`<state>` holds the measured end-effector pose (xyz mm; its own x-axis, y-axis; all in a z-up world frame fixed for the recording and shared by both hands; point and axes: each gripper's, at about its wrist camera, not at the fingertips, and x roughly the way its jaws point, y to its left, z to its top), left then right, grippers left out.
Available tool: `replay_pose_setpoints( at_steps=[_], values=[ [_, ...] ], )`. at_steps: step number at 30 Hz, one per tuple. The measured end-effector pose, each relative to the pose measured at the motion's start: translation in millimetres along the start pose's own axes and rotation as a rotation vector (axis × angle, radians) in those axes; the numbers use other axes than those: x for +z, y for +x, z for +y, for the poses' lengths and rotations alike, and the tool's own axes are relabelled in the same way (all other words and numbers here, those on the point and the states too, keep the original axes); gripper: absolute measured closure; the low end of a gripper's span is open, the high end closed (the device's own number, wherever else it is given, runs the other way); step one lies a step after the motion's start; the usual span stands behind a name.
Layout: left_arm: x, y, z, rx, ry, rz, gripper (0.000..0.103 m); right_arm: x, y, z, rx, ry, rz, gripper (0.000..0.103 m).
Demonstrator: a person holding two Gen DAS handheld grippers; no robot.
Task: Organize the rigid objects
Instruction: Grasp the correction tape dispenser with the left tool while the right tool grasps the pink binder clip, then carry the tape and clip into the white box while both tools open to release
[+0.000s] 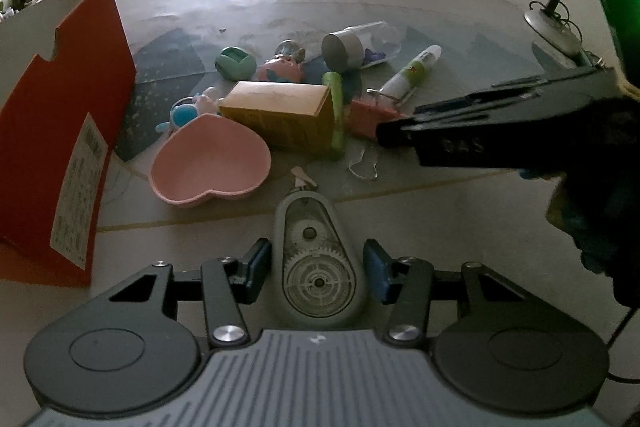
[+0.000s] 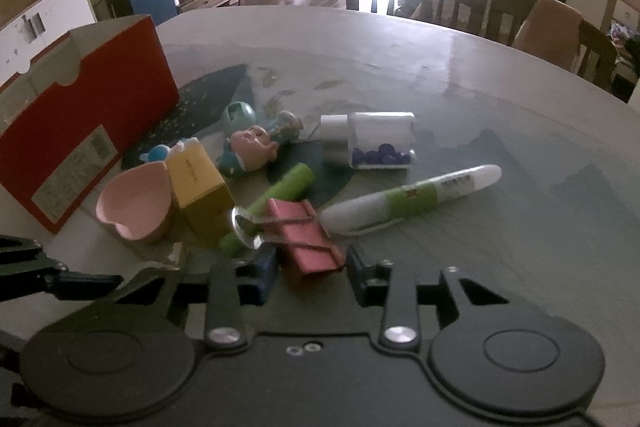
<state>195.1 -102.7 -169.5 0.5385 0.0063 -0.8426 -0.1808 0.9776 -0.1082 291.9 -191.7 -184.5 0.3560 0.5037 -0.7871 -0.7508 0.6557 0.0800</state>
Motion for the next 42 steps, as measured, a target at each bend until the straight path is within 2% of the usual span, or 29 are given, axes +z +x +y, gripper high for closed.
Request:
replay_pose_setpoints(
  at_steps=[16,27,42],
  values=[
    [-3.3,-25.9,9.4,-0.024,-0.04,-0.025,0.053,-14.9,-53.6,15.5,0.024,0.077,-0.058,0.074],
    [6.2,-57.2,21.0,-0.04,-0.054,-0.079,0.053,-21.1,-88.9,28.6,0.024,0.102,-0.089,0.075],
    [32.2,-119.7,60.6,-0.051,-0.003,-0.19,0.053,16.0,-133.9,67.7,-0.008,0.091,-0.194,0.075]
  ],
)
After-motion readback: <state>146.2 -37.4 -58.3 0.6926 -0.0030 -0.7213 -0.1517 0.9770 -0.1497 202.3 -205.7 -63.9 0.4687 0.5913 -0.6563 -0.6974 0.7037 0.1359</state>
